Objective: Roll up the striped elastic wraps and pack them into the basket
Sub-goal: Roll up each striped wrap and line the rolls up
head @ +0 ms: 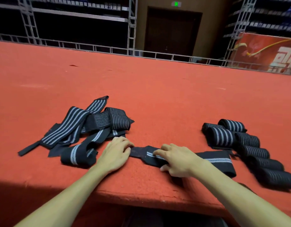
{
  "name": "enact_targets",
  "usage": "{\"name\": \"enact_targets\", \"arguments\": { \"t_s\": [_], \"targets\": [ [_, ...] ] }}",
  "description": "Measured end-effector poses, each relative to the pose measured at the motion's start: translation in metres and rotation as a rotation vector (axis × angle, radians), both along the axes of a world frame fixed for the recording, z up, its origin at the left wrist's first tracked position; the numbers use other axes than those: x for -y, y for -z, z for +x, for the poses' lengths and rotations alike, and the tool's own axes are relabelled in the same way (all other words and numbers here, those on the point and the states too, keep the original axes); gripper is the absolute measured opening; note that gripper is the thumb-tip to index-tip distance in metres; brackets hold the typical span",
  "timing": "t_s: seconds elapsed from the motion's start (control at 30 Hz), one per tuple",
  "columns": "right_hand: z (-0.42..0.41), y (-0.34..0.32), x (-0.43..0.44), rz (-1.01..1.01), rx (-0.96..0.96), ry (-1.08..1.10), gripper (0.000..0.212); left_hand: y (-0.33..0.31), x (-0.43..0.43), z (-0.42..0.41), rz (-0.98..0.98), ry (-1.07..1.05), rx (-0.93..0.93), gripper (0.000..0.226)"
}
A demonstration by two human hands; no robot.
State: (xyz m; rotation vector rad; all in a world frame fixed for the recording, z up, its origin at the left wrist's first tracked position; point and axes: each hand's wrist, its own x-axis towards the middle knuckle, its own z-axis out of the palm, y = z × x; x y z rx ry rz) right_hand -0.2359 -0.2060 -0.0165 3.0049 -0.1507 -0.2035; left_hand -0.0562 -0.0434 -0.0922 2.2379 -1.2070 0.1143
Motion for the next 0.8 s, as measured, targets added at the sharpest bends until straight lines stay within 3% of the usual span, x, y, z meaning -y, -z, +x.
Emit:
{"name": "enact_targets", "arguments": {
  "t_s": [0.1,0.17,0.23,0.37,0.43,0.57,0.67,0.73,0.8],
  "targets": [
    [0.007,-0.006,-0.005,-0.108,0.033,-0.043,0.028,-0.003,0.002,0.003,-0.057,-0.019,-0.074,0.024],
    [0.006,-0.014,-0.003,-0.169,0.052,-0.041,0.028,-0.009,0.002,0.001,-0.107,-0.029,-0.145,0.023],
    [0.002,-0.021,0.004,-0.114,0.111,0.038,0.025,-0.019,0.000,-0.005,-0.218,-0.056,-0.237,0.023],
    [-0.004,-0.038,0.031,0.284,0.504,0.273,0.021,-0.041,-0.002,-0.020,-0.515,-0.126,-0.373,0.017],
    [-0.007,-0.054,0.039,0.463,0.724,0.352,0.024,-0.054,0.006,-0.028,-0.580,-0.074,-0.545,0.032],
    [-0.015,-0.094,0.038,0.849,0.969,0.401,0.025,-0.091,0.035,-0.068,-0.430,0.184,-0.878,0.057],
    [-0.029,-0.126,0.022,1.158,1.057,0.400,0.027,-0.114,0.057,-0.101,-0.287,0.405,-0.936,0.079],
    [-0.040,-0.143,0.013,1.257,1.092,0.385,0.025,-0.129,0.066,-0.119,-0.278,0.489,-0.856,0.069],
    [-0.050,-0.156,0.008,1.304,1.143,0.371,0.026,-0.144,0.071,-0.132,-0.354,0.514,-0.769,0.041]
  ]
}}
